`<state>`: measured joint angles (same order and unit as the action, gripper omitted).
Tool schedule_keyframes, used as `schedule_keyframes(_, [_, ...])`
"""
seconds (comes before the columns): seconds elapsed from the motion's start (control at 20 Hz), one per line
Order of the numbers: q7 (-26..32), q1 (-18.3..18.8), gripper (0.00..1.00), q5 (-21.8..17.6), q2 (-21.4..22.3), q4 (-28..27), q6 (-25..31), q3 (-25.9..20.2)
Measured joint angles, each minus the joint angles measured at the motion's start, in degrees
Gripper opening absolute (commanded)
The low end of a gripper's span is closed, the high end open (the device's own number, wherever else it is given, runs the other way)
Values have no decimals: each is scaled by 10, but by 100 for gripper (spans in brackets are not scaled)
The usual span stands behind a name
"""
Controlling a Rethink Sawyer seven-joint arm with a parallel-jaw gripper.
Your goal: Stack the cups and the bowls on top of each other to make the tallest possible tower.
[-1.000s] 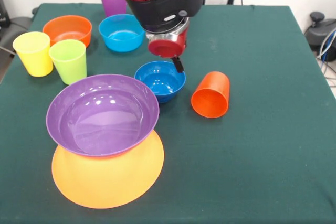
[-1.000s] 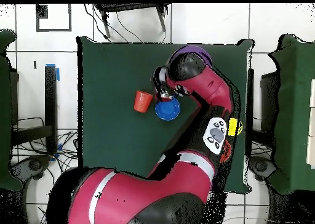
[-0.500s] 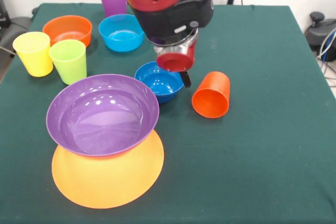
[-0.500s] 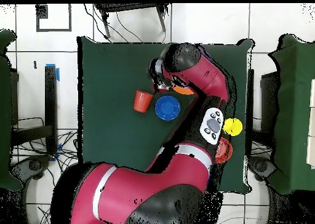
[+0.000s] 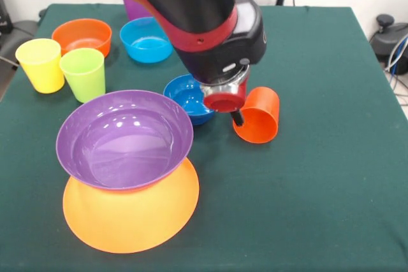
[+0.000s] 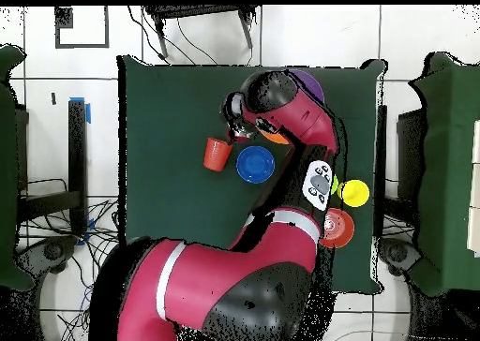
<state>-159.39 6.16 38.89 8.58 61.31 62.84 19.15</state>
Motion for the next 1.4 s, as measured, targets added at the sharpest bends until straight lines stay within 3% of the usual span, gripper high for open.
schedule_keyframes(0.5, [0, 8, 100, 0, -14, 5, -31, -35])
schedule_keyframes(1.4, [0, 33, 100, 0, -3, 23, -7, -65])
